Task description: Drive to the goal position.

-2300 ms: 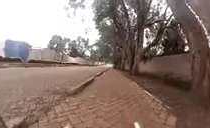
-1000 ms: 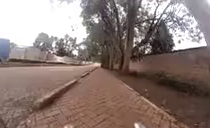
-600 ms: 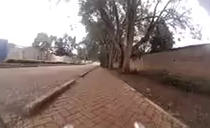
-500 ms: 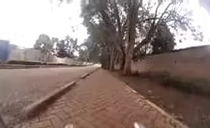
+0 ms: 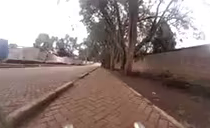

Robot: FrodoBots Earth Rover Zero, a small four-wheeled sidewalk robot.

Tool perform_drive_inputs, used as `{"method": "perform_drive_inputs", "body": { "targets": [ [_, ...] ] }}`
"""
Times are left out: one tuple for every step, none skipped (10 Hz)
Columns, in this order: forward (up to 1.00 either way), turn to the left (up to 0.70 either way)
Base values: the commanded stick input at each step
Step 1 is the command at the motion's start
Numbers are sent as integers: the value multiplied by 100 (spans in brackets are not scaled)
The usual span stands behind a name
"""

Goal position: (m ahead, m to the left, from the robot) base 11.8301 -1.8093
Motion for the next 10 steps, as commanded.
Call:
{"method": "perform_drive_inputs", "body": {
  "targets": [
    [50,0],
    [50,0],
    [50,0],
    [50,0],
    [50,0],
    [50,0],
    [50,0],
    [50,0],
    [50,0],
    [50,0]
  ]
}}
